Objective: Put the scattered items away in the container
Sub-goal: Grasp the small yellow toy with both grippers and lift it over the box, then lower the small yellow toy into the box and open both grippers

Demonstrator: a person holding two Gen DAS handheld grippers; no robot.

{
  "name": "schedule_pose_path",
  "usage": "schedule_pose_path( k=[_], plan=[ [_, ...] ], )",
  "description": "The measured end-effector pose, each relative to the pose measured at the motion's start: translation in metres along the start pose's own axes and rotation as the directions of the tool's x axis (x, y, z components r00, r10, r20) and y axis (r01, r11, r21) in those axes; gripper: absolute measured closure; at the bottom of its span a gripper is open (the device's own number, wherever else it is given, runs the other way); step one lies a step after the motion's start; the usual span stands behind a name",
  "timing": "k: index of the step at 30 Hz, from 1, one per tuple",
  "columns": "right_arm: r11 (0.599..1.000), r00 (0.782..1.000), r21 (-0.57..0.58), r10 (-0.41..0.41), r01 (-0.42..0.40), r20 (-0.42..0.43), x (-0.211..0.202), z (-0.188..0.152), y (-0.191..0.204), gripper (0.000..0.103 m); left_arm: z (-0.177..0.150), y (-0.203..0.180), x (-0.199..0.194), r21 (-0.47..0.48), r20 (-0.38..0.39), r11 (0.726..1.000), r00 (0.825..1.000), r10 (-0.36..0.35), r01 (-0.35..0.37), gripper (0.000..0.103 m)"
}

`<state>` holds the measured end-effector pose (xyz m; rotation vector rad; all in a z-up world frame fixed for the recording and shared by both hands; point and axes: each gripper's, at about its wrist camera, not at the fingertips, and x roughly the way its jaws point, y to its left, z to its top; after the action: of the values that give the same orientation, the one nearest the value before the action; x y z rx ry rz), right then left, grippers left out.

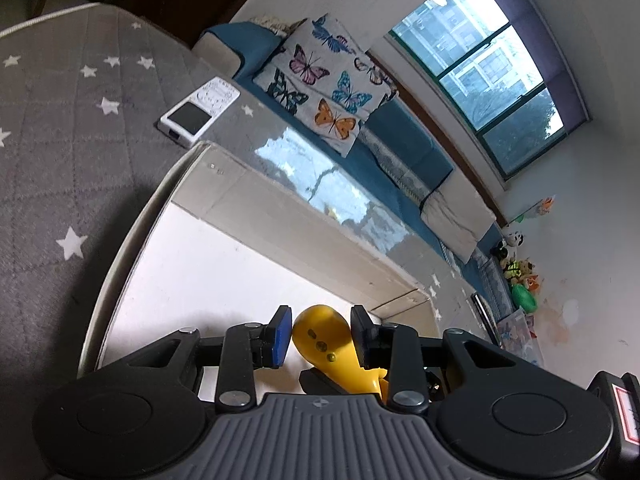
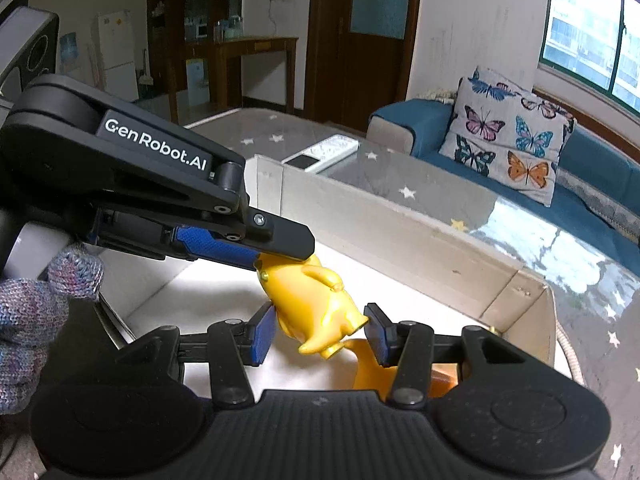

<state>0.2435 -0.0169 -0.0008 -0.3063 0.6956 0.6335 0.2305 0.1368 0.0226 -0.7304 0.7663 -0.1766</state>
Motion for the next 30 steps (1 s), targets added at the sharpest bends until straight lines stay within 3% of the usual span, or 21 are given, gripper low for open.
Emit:
schedule_pose_path(
  k=[12,30],
  plan=[
    [1.000,1.000,-0.011,-0.010,0.010,-0.022,0.007,0.001,0.001,0.054,0.000,0.002,0.002,0.000,-0.012,1.000,1.000,0.001,-0.001,0.068],
    [1.000,1.000,0.015,-0.012,0.011,0.015,-0.014,0.000,-0.003,0.054,-0.003,-0.006,-0.010,0.021,0.012,1.000,1.000,0.004,-0.005,0.069]
  ],
)
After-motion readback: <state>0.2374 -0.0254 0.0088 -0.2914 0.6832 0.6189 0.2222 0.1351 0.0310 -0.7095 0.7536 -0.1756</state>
